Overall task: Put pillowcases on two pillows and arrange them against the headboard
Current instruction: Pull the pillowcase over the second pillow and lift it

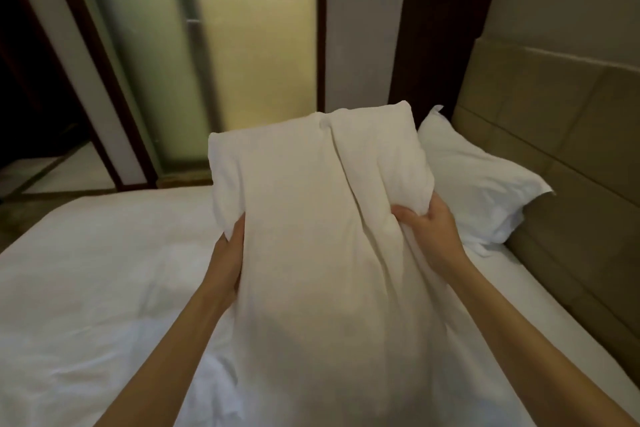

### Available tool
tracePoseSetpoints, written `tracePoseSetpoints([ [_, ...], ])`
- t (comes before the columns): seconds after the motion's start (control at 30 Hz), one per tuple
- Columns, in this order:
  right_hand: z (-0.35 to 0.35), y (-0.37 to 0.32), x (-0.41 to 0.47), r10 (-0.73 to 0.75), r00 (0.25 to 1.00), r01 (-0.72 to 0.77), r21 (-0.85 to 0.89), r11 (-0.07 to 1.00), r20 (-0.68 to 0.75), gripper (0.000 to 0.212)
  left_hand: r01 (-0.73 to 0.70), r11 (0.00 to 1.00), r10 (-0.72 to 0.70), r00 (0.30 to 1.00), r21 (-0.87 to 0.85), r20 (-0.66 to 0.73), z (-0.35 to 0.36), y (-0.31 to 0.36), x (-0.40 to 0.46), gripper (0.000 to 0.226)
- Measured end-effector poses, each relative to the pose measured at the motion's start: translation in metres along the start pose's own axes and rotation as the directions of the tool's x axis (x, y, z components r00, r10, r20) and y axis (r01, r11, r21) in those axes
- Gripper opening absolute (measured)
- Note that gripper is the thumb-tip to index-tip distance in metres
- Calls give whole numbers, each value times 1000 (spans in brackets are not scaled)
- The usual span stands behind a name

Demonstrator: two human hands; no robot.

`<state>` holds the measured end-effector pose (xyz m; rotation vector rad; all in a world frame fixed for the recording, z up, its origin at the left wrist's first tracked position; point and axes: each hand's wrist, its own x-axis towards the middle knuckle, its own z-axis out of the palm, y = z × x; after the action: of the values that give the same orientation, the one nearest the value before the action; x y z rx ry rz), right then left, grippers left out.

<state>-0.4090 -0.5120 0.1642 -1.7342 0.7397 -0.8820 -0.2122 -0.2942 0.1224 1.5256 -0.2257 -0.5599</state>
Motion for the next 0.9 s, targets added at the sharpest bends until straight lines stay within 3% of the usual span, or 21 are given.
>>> tracePoseSetpoints([
  [0.17, -35, -11, 19, -69, 995, 68, -11, 998, -66, 47, -60, 998, 61, 998, -14, 27, 48, 14, 11, 45],
  [0.4, -75, -23, 43, -170, 971, 157, -87, 984, -167, 40, -41, 997, 51, 985, -63, 167, 90, 20, 48, 55],
  [0.53, -104, -24, 53, -223, 954, 200, -131, 971, -201, 47, 10, 997, 8, 976, -80, 216, 119, 19, 52, 65],
  [0.9, -231, 4, 70, -302, 928, 238, -277, 931, -220, 51, 42, 994, -10, 955, -102, 297, 262, -1, 31, 43],
])
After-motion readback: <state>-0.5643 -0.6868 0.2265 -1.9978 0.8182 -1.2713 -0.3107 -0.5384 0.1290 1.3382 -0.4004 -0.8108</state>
